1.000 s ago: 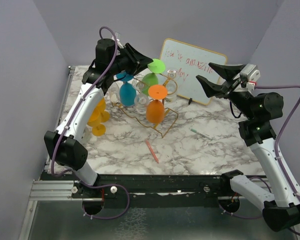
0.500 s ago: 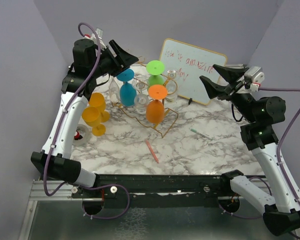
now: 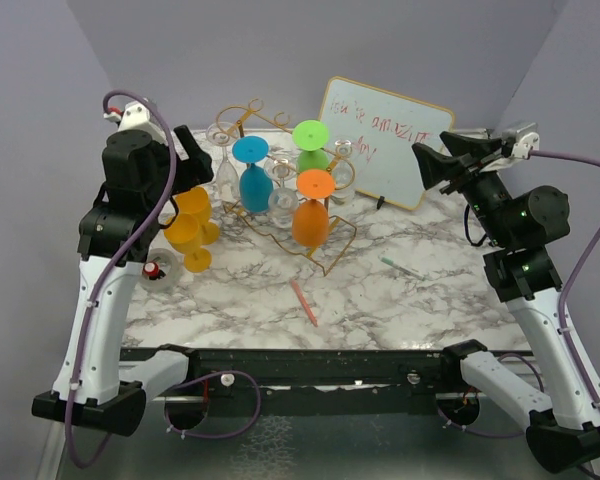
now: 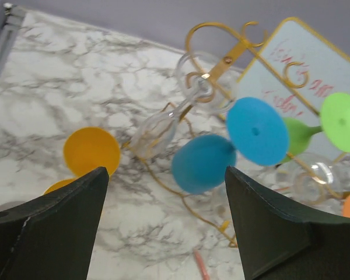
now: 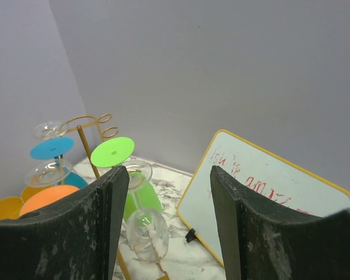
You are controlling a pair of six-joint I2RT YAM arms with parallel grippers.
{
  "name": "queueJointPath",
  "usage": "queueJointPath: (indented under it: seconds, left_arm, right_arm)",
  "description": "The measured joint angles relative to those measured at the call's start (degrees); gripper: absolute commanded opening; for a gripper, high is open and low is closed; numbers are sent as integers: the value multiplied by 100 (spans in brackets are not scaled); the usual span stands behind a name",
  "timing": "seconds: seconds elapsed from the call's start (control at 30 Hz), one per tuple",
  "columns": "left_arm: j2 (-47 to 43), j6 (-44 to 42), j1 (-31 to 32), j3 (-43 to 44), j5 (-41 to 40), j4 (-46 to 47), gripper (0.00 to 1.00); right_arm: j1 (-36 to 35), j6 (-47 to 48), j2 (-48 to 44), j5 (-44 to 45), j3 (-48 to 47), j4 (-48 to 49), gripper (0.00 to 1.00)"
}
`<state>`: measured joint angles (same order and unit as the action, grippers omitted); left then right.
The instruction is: Place the wine glass upside down on the wine glass rack
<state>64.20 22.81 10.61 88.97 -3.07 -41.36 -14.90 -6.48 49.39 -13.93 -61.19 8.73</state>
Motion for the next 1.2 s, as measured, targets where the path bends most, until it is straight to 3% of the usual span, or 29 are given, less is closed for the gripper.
queueJointPath:
  seconds: [0.1,0.3,0.4,0.87,1.2]
  left_arm:
    - [-278,-28,0,-428,-544,-205,64]
    - [-529,297,0,-1941,-922,-688,58]
    - [-407,422,0,-2293,-949,-828,51]
    - [409,498,-107,-2538,-1115,-111,47]
    - [669,275,-494,-2894,-1008,149,27]
  right_arm:
    - [0,-164,4,225,0,-35,62]
    - [0,-590,-59,686,203,-22,62]
    - [0,-839,-133,916,470,-22,62]
    - [0,-1502,-48,1088,699,20,61]
    - [0,-1674,-31,1091,721,15,58]
